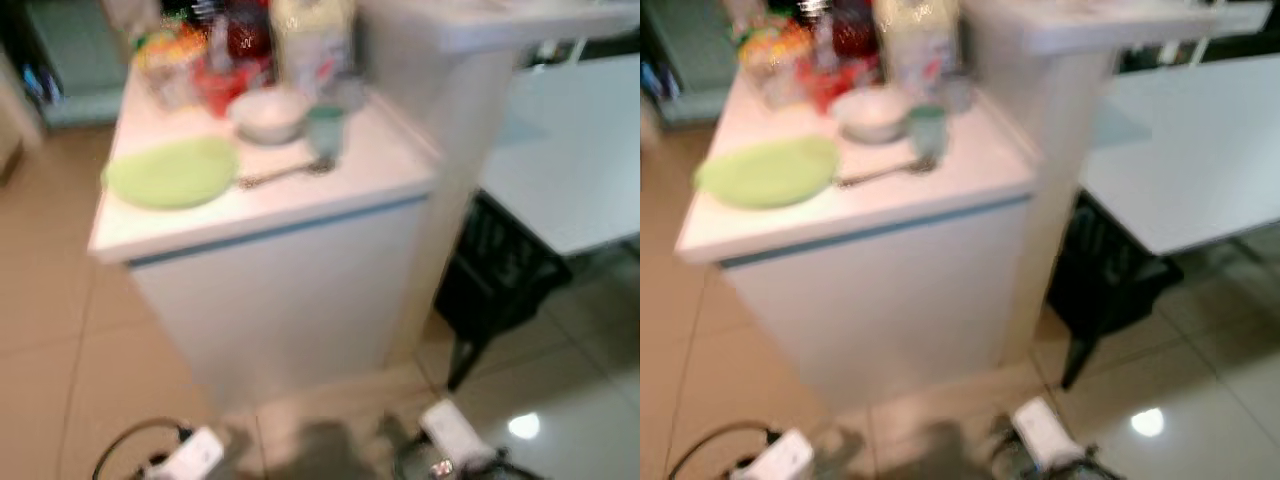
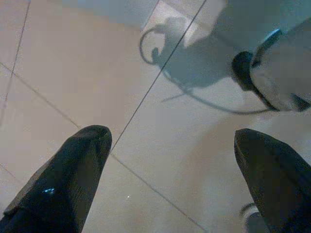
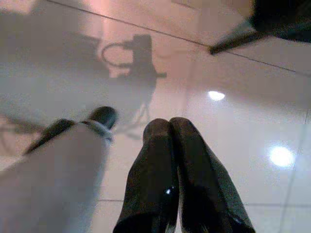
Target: Setting the table
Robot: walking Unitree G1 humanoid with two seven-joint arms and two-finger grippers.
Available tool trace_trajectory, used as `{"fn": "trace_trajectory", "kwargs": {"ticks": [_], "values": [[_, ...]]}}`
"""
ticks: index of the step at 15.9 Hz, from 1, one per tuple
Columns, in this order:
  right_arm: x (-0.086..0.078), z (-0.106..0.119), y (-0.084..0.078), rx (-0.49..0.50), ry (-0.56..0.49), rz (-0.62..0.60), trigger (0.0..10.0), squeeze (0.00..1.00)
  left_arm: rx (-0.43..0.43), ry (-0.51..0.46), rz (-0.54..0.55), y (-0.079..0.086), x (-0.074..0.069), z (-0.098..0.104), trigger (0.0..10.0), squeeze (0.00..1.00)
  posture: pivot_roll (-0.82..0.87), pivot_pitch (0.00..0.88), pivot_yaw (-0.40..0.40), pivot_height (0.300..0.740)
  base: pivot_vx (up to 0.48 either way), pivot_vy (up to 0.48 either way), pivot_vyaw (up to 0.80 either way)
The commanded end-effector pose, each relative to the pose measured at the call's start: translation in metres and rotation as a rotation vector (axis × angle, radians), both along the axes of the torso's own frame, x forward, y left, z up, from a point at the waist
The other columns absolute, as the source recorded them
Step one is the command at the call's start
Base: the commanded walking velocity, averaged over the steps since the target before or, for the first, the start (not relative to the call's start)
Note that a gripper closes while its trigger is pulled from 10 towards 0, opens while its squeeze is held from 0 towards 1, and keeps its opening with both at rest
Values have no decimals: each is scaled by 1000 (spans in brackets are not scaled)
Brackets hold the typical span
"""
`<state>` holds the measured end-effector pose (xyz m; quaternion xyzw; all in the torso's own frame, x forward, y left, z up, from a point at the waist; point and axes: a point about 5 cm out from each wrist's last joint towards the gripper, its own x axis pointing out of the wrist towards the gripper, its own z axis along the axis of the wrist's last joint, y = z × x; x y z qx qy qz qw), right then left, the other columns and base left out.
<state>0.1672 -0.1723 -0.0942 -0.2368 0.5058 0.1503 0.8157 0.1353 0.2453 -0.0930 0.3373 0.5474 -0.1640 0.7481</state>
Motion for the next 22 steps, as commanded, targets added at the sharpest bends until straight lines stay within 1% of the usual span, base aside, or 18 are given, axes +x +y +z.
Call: {"fn": "trace_trajectory", "kwargs": {"ticks": [1, 2, 8, 14, 15, 22], "values": [[9, 5, -7, -16, -29, 4, 10000, 0, -10, -24, -24, -6, 9, 2, 10000, 0, 55, 0, 34, 740, 461, 0, 0], [9, 5, -7, -15, -28, 6, 10000, 0, -5, -21, -39, -6, 9, 2, 10000, 0, 55, 0, 34, 740, 480, 0, 0], [8, 4, -6, -6, -22, 11, 10000, 0, -28, -26, -12, -6, 8, 2, 10000, 0, 53, 0, 32, 740, 447, 0, 0], [7, 4, -8, -13, -20, 11, 10000, 0, -26, -27, -14, -7, 8, 1, 10000, 0, 48, 0, 29, 740, 0, 0, 0], [8, 4, -8, -12, -21, 10, 10000, 0, -39, -28, -1, -7, 8, 1, 10000, 0, 48, 0, 27, 740, 0, 480, 0], [8, 4, -9, -12, -23, 7, 10000, 0, -43, -24, -9, -8, 8, 1, 10000, 0, 52, 0, 28, 740, 0, 480, 0]]}}
